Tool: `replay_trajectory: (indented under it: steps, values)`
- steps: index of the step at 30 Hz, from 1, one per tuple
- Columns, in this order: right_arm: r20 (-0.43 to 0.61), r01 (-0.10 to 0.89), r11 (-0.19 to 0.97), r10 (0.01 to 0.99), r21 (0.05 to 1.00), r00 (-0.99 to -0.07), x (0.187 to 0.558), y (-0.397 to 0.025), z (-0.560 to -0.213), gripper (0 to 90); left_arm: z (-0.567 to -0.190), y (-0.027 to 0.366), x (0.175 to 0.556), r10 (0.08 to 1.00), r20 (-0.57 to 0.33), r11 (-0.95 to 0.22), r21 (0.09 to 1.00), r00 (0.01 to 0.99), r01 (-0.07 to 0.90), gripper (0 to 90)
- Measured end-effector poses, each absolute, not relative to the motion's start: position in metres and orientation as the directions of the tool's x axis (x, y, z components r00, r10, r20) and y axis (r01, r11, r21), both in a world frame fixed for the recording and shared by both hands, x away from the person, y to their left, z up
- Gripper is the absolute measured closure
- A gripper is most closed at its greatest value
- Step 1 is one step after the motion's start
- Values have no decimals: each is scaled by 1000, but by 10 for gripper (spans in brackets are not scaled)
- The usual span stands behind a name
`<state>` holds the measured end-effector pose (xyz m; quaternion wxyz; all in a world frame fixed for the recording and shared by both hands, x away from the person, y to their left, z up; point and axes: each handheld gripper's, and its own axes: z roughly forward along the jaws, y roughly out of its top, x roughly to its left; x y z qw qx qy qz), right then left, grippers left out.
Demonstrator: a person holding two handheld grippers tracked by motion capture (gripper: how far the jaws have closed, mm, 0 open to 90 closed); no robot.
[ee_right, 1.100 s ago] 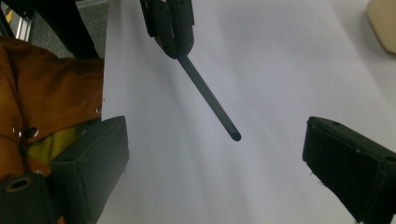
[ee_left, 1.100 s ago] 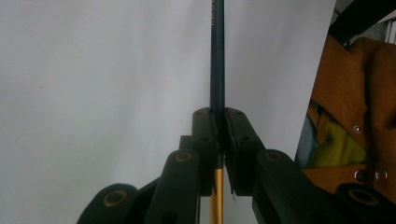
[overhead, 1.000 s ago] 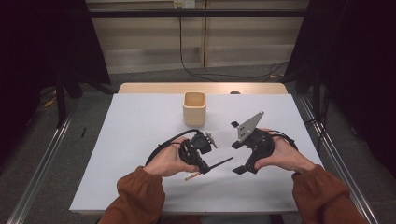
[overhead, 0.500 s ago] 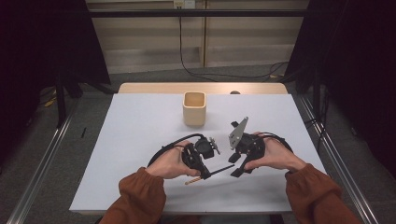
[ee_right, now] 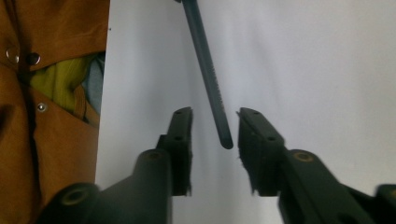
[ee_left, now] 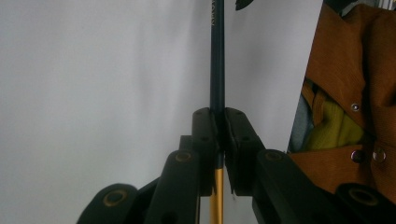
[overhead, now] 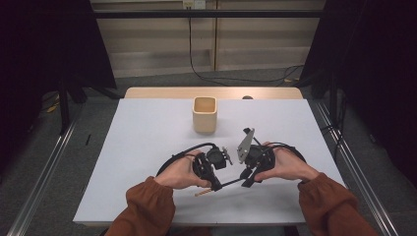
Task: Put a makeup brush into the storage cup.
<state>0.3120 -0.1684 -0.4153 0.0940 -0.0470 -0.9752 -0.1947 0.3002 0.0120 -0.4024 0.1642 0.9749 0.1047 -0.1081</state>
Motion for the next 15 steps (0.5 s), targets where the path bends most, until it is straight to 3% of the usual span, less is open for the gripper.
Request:
replay_trajectory:
  steps: [2,15]
  values:
    - [195,124,918,53,376,-979,313,-168,-416,748,-403,12,300,175,-241,-922,301,955,245,835]
    - [177,68,929,3,363,-984,309,-163,-417,769,-407,8,296,152,-243,-933,283,958,220,835]
